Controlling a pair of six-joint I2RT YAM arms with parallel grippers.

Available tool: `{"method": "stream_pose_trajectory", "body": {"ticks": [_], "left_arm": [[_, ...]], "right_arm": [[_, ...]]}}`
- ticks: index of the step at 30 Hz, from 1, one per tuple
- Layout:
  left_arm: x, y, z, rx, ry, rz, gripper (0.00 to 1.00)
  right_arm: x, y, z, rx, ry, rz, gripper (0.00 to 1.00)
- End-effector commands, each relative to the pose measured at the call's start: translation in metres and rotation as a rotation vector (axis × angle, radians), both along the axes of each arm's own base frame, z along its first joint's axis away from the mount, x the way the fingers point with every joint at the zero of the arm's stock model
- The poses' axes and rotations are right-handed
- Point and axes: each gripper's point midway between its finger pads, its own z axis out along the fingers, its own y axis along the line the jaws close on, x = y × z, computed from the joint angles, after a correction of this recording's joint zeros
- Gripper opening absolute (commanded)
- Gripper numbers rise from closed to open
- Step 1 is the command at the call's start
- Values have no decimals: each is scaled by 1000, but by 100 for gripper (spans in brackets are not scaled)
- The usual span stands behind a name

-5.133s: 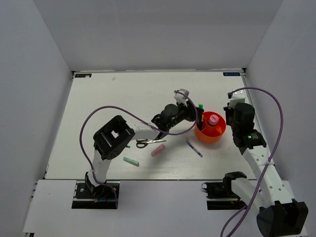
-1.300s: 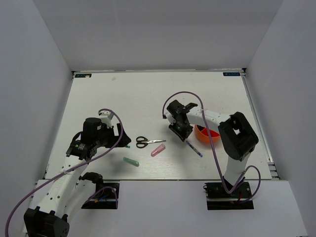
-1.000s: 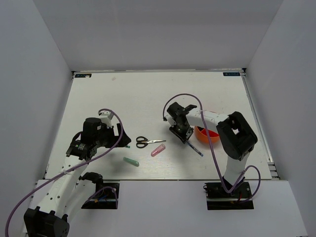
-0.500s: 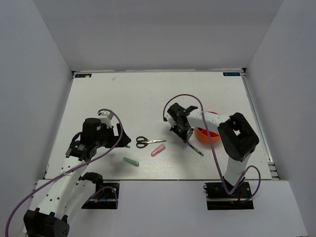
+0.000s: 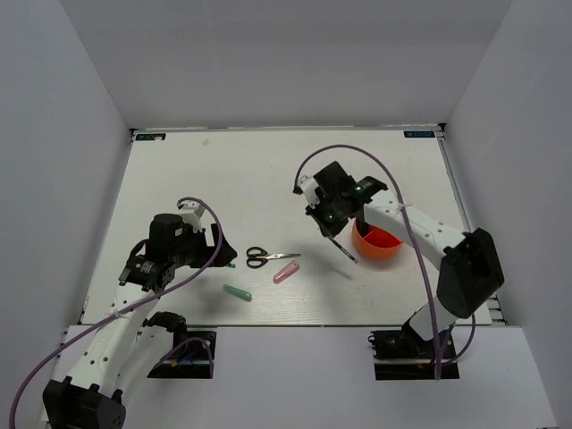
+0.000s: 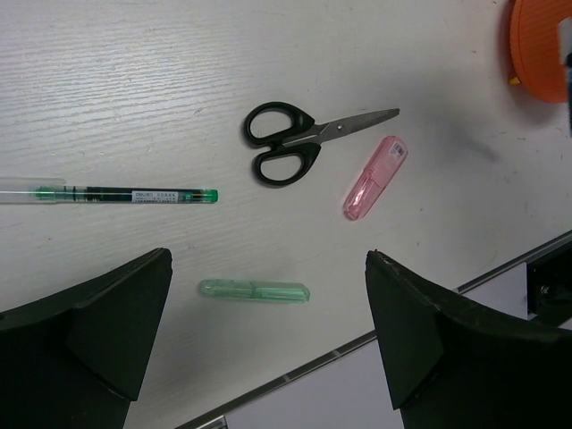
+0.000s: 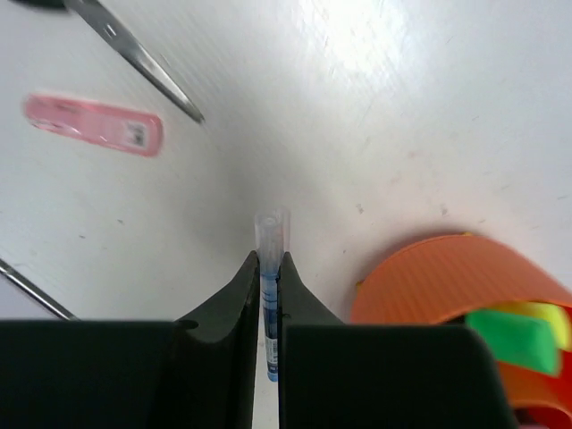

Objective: Sort the stationery into containers
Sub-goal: Place the pen in the storage box.

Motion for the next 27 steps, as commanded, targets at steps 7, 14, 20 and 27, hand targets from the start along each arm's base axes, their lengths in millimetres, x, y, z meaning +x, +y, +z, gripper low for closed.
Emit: {"method": "stream_pose_trajectory", "body": {"ticks": [7, 14, 20, 27], "left_arm": [[1, 1, -3, 9, -11, -6, 99], [1, 1, -3, 6, -12, -9, 99], [2, 0, -3, 4, -10, -12, 99], [1, 1, -6, 12, -2, -8, 99]], "right_arm": [[28, -5, 119, 195, -315, -72, 0], [60, -67, 174, 235, -678, -362, 0], [76, -96, 199, 281, -776, -503, 0], [109, -83, 218, 410, -803, -511, 0]]}}
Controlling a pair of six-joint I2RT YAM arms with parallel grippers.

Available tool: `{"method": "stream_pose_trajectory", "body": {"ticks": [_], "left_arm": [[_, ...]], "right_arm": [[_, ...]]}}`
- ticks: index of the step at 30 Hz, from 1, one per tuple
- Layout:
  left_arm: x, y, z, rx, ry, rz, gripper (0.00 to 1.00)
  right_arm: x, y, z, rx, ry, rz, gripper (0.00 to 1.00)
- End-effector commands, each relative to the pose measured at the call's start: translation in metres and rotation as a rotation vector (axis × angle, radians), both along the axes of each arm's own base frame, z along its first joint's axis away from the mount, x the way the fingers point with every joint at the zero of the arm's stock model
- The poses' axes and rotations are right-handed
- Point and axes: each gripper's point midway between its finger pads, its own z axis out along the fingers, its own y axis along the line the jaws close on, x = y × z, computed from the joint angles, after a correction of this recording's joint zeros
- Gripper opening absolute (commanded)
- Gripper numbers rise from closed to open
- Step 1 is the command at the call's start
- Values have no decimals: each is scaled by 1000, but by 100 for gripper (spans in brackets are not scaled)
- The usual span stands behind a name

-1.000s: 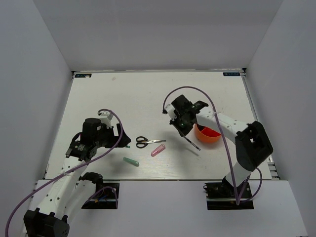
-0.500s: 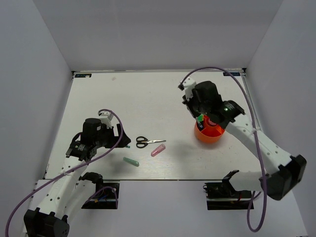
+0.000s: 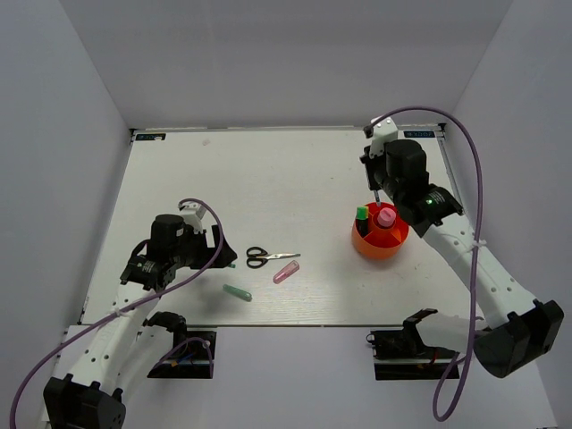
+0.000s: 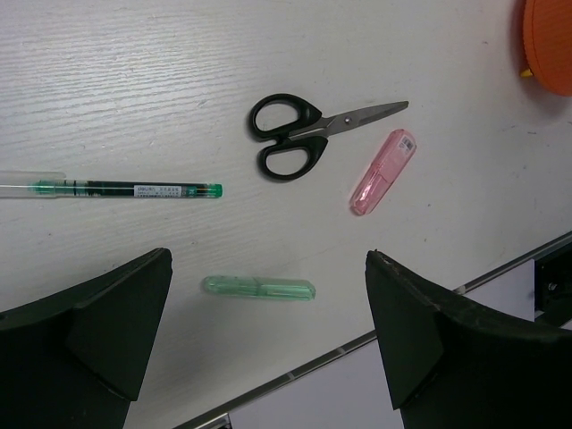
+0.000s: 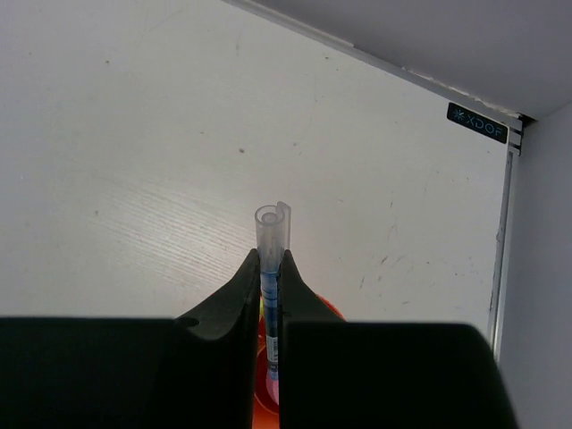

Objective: Sort the stationery into containers
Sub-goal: Place the pen in the storage box.

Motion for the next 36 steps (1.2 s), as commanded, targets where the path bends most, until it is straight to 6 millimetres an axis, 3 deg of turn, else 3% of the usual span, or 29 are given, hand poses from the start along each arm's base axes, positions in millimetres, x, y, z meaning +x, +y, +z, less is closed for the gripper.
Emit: {"method": "stream_pose_trajectory", "body": {"ticks": [1, 2, 3, 5, 12, 14, 15, 22, 36], "left_arm": [[4, 1, 2, 4, -24, -6, 99], [3, -1, 2, 2, -24, -11, 99], [3, 1, 0, 5, -20, -6, 99], [3, 0, 0, 4, -18, -10, 99], [3, -1, -1, 3, -9, -16, 99], [3, -1, -1, 3, -9, -14, 99], [3, -1, -1, 4, -13, -15, 99], [4, -1, -1, 3, -10, -17, 99], [3, -3, 0, -3, -13, -30, 99]], "right_arm": [[23, 12, 30, 108, -103, 11, 0], [28, 10, 27, 110, -104, 4, 0], [31, 9, 13, 94, -82, 7, 0], [41, 8, 16, 101, -114, 3, 0], [67, -7, -9, 57, -126, 11, 0], [67, -5, -21, 59, -99, 46, 0], [69, -8, -18, 68, -123, 48, 0], [68, -23, -63, 90, -60, 114, 0], [57, -32, -118, 154, 17, 214, 0]]}}
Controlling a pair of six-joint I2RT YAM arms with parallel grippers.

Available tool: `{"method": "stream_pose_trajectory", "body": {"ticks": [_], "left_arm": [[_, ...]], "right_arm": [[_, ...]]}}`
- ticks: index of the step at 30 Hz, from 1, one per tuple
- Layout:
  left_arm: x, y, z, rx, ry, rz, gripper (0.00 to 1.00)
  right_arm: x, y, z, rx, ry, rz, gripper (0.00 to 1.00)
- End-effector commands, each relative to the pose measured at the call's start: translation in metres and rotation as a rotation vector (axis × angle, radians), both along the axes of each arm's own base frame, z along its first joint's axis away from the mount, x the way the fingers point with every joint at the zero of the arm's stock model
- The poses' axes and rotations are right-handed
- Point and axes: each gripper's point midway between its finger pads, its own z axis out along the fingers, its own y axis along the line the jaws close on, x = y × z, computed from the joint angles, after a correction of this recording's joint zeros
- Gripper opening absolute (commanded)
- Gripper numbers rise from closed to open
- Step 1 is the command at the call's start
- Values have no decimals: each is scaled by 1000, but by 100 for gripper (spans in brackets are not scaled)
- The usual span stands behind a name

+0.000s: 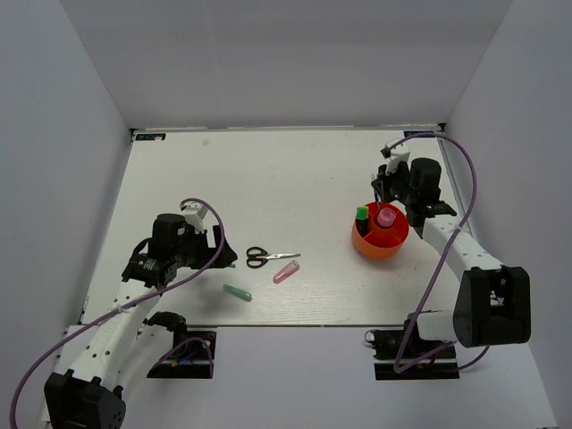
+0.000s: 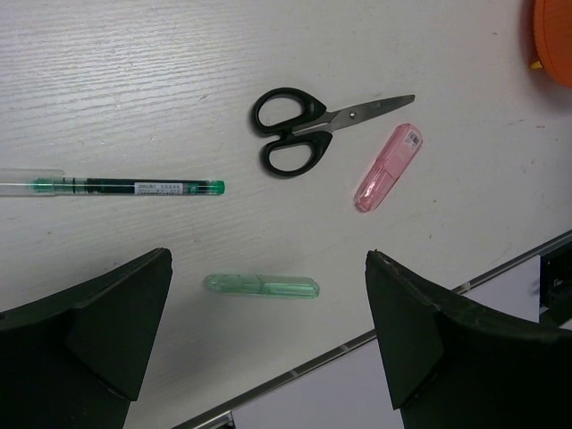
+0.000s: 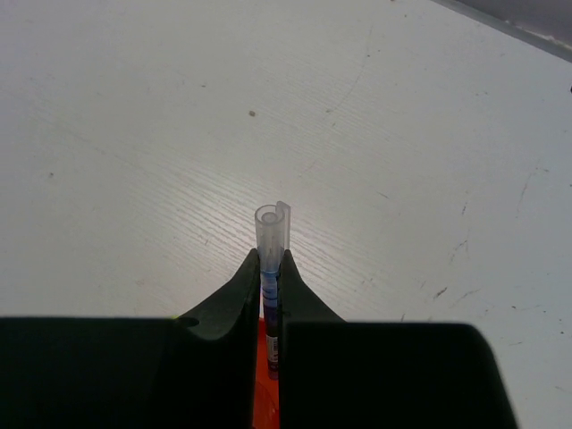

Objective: Sort the stationery into containers
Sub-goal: Place the pen in the storage box, then pick up the pen from the center of the board.

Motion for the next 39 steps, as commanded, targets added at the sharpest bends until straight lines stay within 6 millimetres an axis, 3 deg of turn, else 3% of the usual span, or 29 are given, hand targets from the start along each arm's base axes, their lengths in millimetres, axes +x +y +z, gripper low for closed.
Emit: {"method": "stream_pose_trajectory", "body": {"ticks": [1, 3, 4, 7, 10, 15, 24, 25, 29, 30, 31, 32, 33, 34, 36, 39], "left_arm": [[2, -4, 3, -18, -26, -25, 99], [1, -7, 4, -29, -25, -41, 99], [1, -7, 5, -31, -29, -44, 99], [1, -10, 5, -45, -30, -59, 99], [0, -14, 7, -63, -32, -77, 99], [0, -16, 7, -67, -32, -88, 99], [-1, -16, 6, -67, -29, -89, 99], [0, -16, 7, -68, -32, -87, 99], [1, -18, 6, -73, -19, -95, 83], [1, -18, 5, -73, -14, -96, 63], [1, -18, 3, -66, -2, -94, 50], [1, -16, 1, -61, 8, -89, 35], [2, -13, 0, -44, 11, -71, 13], [3, -11, -2, -37, 24, -57, 7], [6, 4, -12, 37, 58, 21, 5], [7, 31, -26, 156, 140, 158, 17]], "right_arm": [[4, 2, 3, 23, -45, 45, 0], [1, 1, -2, 28, -28, 51, 6], [1, -1, -3, 29, -23, 48, 20], [-1, -5, -2, 30, -9, 41, 45], [-3, -10, 5, 35, -11, 38, 52], [-8, -13, 27, 58, -47, 39, 53], [-24, -15, 44, 92, -57, 50, 51], [-30, -10, 57, 104, -82, 83, 49], [-76, 34, 77, 214, 36, 382, 8], [-83, 40, 79, 231, 54, 434, 0], [-105, 58, 97, 286, 65, 591, 0], [-118, 69, 96, 315, 118, 645, 0], [-122, 69, 98, 331, 135, 659, 0], [-128, 72, 102, 338, 154, 682, 0], [-138, 83, 99, 313, 184, 715, 0], [-143, 93, 92, 267, 211, 708, 15]]}}
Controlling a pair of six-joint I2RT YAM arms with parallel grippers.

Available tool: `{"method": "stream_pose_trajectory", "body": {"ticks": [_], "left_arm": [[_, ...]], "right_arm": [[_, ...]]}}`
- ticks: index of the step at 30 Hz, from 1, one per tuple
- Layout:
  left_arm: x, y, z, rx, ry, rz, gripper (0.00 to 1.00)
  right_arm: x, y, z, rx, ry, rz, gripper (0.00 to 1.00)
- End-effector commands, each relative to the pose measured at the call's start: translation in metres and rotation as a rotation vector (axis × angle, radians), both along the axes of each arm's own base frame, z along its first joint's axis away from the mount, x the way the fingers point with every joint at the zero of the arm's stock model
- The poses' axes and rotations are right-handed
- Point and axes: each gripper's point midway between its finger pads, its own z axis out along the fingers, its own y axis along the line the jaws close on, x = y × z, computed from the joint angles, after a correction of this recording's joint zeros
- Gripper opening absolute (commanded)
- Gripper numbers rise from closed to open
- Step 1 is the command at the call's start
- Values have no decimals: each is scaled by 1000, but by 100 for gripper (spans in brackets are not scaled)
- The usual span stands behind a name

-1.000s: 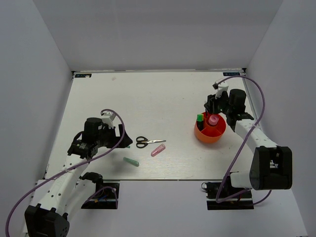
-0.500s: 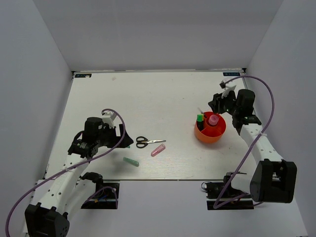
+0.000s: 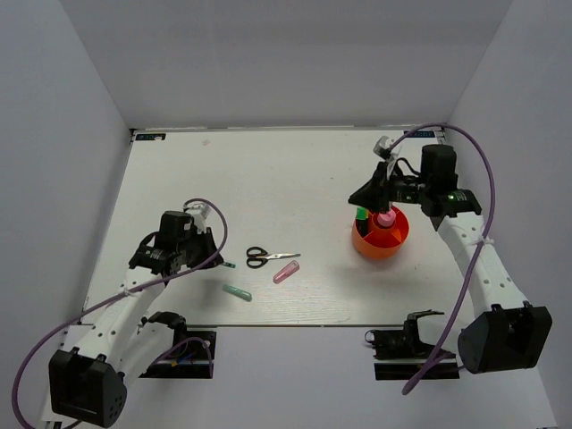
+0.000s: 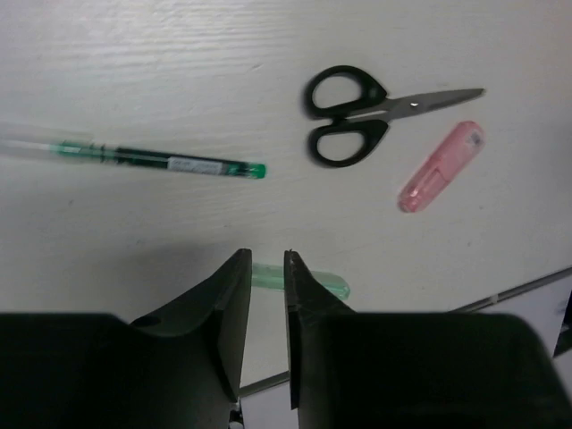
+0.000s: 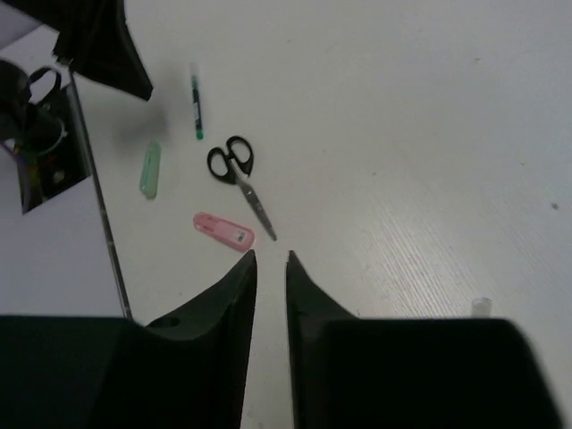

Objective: Sort the stationery into containers
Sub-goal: Pick up the pen from the center of the board.

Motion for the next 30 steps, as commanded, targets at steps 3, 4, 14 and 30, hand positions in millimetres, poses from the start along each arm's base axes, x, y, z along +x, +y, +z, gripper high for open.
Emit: {"method": "stream_pose_trajectory", "body": {"ticks": [3, 4, 14, 30], "left_arm": [[5, 50, -6, 225, 93, 243, 46], [3, 53, -6, 228, 118, 287, 59], [16, 82, 9, 122, 233, 883, 67], [55, 69, -26, 4, 426, 1259, 62]], "right_arm": [[-23, 19, -17, -40, 110, 53, 31], [-22, 20, -20, -45, 118, 44, 32], [-10, 30, -47, -132, 184, -70, 26], [-19, 19, -48, -157, 125, -120, 26]]}}
